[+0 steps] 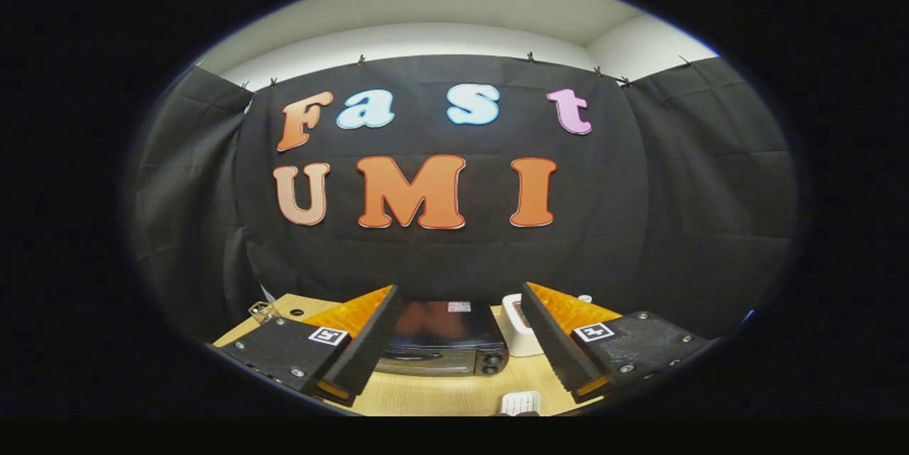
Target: Open the toaster oven, put the food inside, and close the toaster oven door.
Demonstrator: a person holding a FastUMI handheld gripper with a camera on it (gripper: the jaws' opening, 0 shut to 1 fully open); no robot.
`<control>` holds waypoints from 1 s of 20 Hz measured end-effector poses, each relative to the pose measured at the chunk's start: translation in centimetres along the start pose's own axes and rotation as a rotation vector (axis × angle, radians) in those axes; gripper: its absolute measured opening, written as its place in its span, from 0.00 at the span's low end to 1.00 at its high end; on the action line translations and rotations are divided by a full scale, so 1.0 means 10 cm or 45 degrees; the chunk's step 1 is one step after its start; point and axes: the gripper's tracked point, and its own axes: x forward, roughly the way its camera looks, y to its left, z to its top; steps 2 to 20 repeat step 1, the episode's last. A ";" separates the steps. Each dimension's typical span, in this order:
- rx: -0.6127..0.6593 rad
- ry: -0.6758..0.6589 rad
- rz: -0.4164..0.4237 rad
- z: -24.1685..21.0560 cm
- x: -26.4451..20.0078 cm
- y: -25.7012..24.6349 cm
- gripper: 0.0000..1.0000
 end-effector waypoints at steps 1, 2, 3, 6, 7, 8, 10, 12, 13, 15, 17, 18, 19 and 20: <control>-0.007 -0.001 -0.005 -0.01 0.01 -0.01 0.99; -0.007 -0.001 -0.005 -0.01 0.01 -0.01 0.99; -0.007 -0.001 -0.005 -0.01 0.01 -0.01 0.99; -0.007 -0.001 -0.005 -0.01 0.01 -0.01 0.99; -0.007 -0.001 -0.005 -0.01 0.01 -0.01 0.99; -0.007 -0.001 -0.005 -0.01 0.01 -0.01 0.99; -0.007 -0.001 -0.005 -0.01 0.01 -0.01 0.99; -0.007 -0.001 -0.005 -0.01 0.01 -0.01 0.99; -0.007 -0.001 -0.005 -0.01 0.01 -0.01 0.99; -0.007 -0.001 -0.005 -0.01 0.01 -0.01 0.99; -0.007 -0.001 -0.005 -0.01 0.01 -0.01 0.99; -0.007 -0.001 -0.005 -0.01 0.01 -0.01 0.99; -0.007 -0.001 -0.005 -0.01 0.01 -0.01 0.99; -0.007 -0.001 -0.005 -0.01 0.01 -0.01 0.99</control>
